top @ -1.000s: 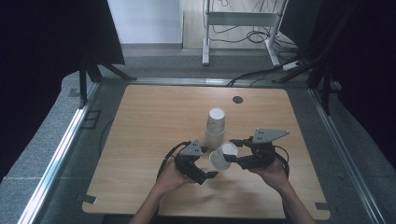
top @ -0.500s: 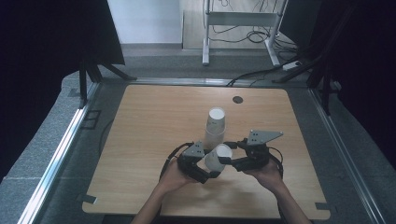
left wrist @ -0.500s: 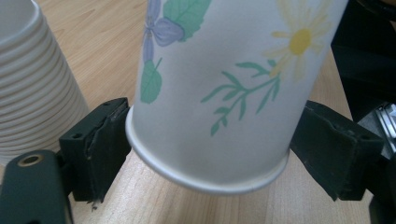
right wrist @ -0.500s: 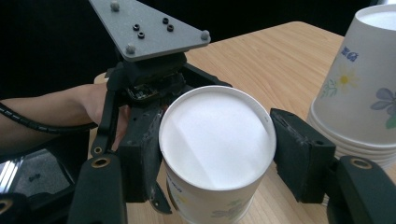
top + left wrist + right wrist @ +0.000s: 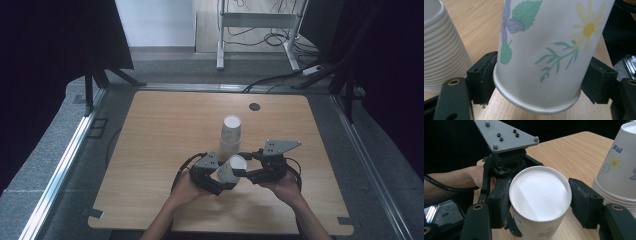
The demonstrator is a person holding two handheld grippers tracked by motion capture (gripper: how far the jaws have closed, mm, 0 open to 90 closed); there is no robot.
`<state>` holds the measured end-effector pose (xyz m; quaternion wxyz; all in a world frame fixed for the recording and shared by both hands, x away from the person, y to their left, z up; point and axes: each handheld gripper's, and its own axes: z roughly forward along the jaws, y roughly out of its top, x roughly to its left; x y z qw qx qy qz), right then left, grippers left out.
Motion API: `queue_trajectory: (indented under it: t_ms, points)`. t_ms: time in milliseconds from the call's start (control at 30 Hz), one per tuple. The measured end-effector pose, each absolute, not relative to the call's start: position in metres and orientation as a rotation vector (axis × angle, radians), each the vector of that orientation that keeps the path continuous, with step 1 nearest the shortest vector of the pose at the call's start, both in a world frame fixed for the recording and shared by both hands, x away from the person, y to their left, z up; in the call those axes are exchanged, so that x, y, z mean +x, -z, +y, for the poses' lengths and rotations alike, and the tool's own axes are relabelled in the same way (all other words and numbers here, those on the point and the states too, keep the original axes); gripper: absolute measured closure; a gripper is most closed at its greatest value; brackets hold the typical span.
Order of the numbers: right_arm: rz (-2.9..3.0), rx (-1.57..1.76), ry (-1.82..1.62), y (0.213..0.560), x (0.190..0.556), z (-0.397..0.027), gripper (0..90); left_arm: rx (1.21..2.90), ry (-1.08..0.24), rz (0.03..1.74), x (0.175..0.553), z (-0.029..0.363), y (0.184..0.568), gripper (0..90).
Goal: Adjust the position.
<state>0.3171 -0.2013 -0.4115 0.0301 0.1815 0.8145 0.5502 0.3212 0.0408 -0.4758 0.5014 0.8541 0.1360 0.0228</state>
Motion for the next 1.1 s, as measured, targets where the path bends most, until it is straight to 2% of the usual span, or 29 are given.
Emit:
queue_trajectory:
  t_ms: [400, 700, 833, 1100]
  points:
    - [2.539, 0.561, -1.678, 0.4128, 0.3195, -0.2022, 36.4, 2.089, -0.070, 0.325, 0.3210, 0.0413, 0.4760, 30.8]
    - [2.560, 0.559, -1.668, 0.4123, 0.3214, -0.2017, 34.9, 2.114, -0.081, 0.318, 0.3209, 0.0416, 0.4735, 32.5]
    - [2.580, 0.575, -1.658, 0.4128, 0.3227, -0.2003, 26.7, 2.136, -0.093, 0.306, 0.3197, 0.0396, 0.4723, 32.9]
    - [2.617, 0.571, -1.558, 0.4064, 0.3215, -0.2053, 19.5, 2.185, -0.118, 0.308, 0.3191, 0.0392, 0.4692, 32.9]
